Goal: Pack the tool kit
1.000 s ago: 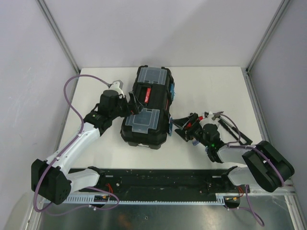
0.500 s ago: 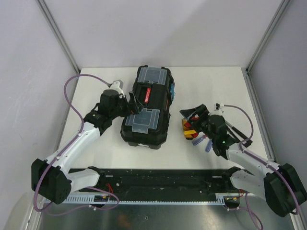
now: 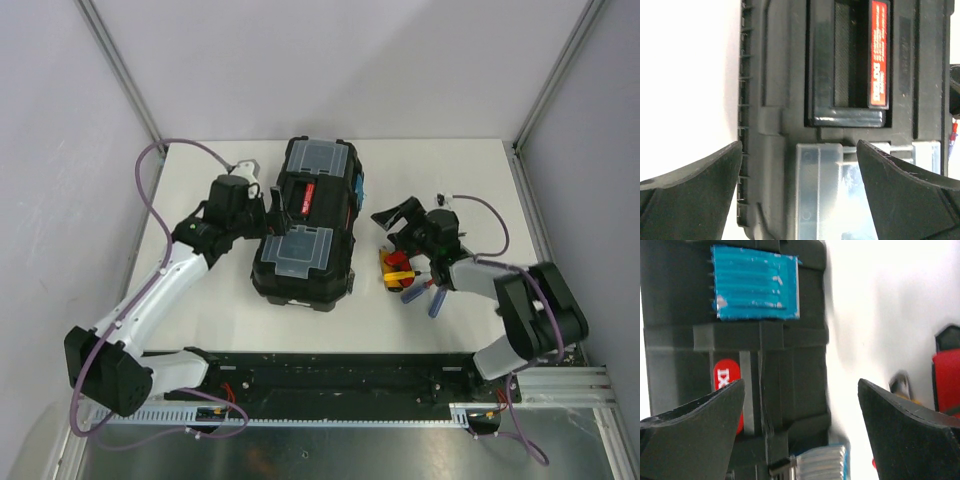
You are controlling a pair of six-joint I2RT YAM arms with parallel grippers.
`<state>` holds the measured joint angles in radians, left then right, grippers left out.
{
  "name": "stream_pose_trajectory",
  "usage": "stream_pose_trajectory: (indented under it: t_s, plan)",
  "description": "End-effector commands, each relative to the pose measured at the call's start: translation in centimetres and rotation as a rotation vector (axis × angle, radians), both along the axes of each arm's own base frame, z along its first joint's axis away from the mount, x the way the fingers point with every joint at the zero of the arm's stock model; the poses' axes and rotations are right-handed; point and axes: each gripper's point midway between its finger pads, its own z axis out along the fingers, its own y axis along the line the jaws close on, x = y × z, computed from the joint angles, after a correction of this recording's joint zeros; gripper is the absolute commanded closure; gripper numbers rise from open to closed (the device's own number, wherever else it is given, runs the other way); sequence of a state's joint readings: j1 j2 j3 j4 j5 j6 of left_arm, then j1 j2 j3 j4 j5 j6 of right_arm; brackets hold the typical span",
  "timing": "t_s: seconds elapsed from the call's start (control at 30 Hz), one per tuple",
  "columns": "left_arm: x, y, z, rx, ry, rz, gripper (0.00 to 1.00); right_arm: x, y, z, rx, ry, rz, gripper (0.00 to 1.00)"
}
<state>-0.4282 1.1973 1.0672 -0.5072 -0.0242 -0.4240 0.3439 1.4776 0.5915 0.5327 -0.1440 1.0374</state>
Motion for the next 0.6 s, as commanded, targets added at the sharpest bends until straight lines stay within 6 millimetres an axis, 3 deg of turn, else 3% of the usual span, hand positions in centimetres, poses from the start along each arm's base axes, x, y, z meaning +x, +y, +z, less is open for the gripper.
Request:
stream_pose_trajectory:
  t_s: [0.0,0.2,0.33,0.5,0.57]
  plan:
    - [1.5,2.3,2.3,0.078,-0.02,0.049,0.0,3.8,1.9,5.7,0.173,-0.195,0.08,0.01]
    - [5.5,3.2,5.7,0.053,-0.088,0.098,0.01,7.7,3.4,5.1,0.357,-0.217,0.115,0.01]
    - [7.0,1.3,7.1,-0.016,-0.12,0.015,0.01,9.5,4.3,4.2,0.417,-0.212,0.136,0.01]
    - [8.5,-0.5,6.8,-0.059,-0.112,-0.046,0.01,10.3,5.2,3.3,0.425,-0.227,0.164,0.01]
    - [8.8,-1.1,6.1,-0.067,-0.097,-0.067,0.01,10.2,5.7,4.1,0.468,-0.27,0.201,0.01]
